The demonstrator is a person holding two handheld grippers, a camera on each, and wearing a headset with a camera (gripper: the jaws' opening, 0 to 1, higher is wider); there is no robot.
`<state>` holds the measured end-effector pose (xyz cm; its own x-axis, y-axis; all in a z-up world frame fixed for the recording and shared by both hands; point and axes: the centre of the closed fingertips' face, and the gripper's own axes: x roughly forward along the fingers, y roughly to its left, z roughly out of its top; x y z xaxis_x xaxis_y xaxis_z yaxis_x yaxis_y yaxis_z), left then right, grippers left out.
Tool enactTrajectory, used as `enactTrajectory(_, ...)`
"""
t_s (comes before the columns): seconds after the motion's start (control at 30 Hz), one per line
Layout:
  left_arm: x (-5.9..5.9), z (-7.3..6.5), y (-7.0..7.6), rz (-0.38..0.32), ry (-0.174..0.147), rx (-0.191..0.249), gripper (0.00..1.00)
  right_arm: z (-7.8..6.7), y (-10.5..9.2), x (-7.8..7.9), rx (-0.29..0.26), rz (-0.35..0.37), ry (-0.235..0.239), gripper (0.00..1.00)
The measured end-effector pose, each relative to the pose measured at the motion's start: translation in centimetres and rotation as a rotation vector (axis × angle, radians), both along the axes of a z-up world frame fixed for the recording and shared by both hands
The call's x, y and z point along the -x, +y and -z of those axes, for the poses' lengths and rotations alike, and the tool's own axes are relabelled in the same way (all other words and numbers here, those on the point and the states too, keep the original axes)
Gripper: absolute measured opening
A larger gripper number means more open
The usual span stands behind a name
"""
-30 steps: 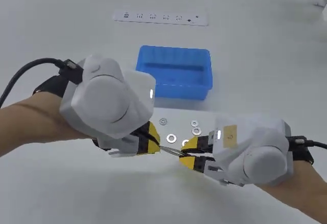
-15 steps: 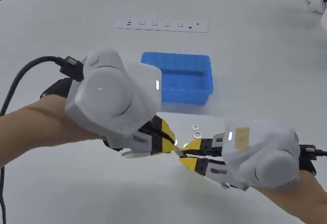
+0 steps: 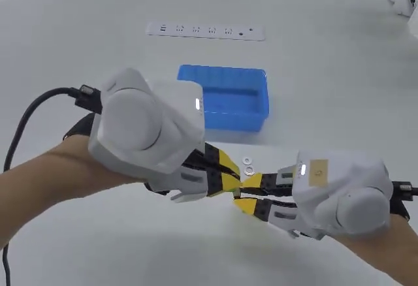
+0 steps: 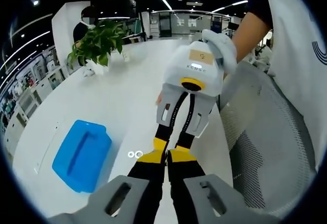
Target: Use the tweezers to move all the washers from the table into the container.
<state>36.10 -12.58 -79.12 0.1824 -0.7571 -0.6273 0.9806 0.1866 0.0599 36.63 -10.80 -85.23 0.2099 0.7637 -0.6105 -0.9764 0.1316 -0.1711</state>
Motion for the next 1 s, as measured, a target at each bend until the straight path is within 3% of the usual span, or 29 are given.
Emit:
enactTrajectory(0.17,-0.1,0.0,-0.1,0.0,-0.003,0.01,0.05,0.0,0.0,-0.1,0.009,-0.02,-0.004,0.11)
enactTrajectory(0.4,-0.4,-0.1,-0.4,0.027,0.033,0.022,0.05,0.2,0.2,-0.3,0.013,-0.071,0.02,0.11)
enactTrajectory(0.57,-0.9,-0.1,-0.6,0.054,0.05,0.004,0.05,0.2,0.3,-0.4,0.024,-0.101,0.045,0.1)
enactTrajectory(0.63,-0.9,-0.1,-0.7,0.06,0.043,0.005,0.05,0.3,0.2,-0.5,0.02,-0.091,0.043,0.08)
enactTrajectory(0.7,-0.9,-0.1,-1.0,0.063,0.043,0.016,0.06,0.3,0.1,-0.6,0.012,-0.074,0.064,0.08)
enactTrajectory(0.83,-0.8,-0.1,-1.2,0.047,0.041,0.044,0.06,0.2,0.0,-0.5,-0.003,-0.056,0.061,0.08)
enactTrajectory(1.0,-0.3,-0.1,-1.2,0.043,0.061,0.087,0.07,0.2,0.0,-0.2,-0.012,-0.056,0.056,0.07)
